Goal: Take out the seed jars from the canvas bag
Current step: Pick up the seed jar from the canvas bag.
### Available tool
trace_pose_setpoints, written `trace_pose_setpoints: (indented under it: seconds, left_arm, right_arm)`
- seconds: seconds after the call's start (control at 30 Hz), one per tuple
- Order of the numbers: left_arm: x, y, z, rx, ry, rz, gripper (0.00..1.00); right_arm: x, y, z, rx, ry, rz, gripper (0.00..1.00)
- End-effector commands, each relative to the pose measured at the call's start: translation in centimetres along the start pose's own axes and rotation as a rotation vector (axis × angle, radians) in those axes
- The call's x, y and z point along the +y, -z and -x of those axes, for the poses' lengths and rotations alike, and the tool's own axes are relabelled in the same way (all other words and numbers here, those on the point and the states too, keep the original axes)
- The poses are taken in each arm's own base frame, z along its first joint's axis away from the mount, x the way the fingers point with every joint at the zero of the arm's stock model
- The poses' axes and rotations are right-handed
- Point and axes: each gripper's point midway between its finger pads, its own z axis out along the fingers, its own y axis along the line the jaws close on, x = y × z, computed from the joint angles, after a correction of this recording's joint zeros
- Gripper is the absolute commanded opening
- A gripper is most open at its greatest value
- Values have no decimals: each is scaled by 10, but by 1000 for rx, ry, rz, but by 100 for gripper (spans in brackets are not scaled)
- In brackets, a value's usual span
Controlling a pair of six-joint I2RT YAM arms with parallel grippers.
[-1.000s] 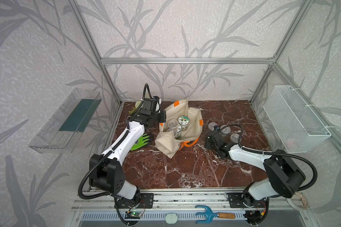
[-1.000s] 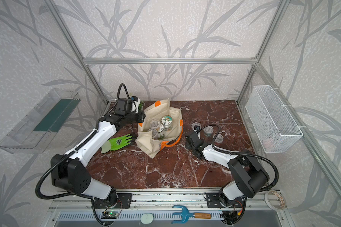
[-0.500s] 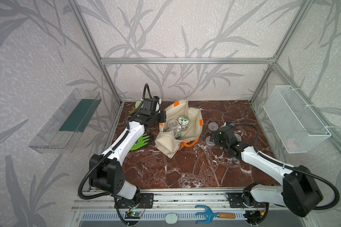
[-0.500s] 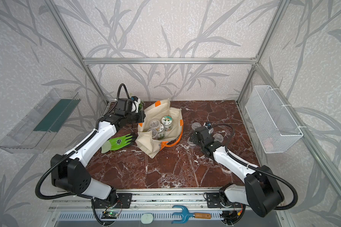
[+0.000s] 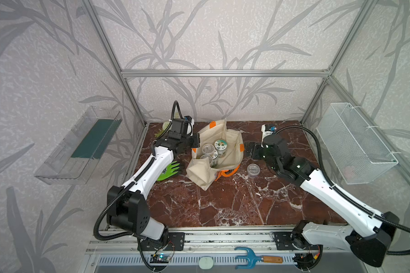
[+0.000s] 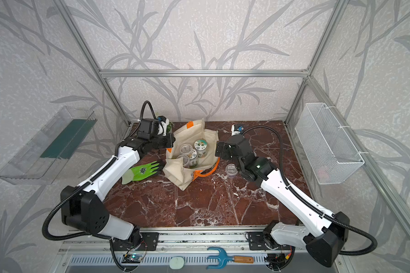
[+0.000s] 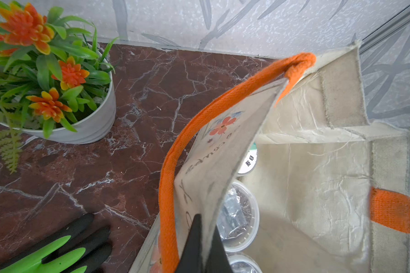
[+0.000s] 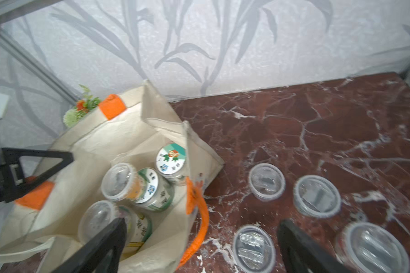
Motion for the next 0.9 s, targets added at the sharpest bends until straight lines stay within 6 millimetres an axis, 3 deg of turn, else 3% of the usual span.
trace_pose_setpoints:
  seconds: [0.0, 0.17, 0.37, 0.57, 0.87]
  left_arm:
    - [-8, 12, 7, -41, -8, -24, 0]
    - [-9, 12, 8, -42, -6, -29, 0]
    - [-8, 13, 8, -46, -10, -28, 0]
    - [-11, 14, 8, -45, -9, -41, 0]
    - [-11, 15, 6, -48, -7, -43, 0]
  right_arm:
    - [28, -11, -21, 96, 144, 55, 99]
    - [82, -29, -39, 174, 175, 190, 100]
    - [121, -51, -62, 290, 207, 255, 99]
    - [134, -87, -90, 373, 209, 226, 99]
    - [144, -124, -104, 393, 207, 186, 100]
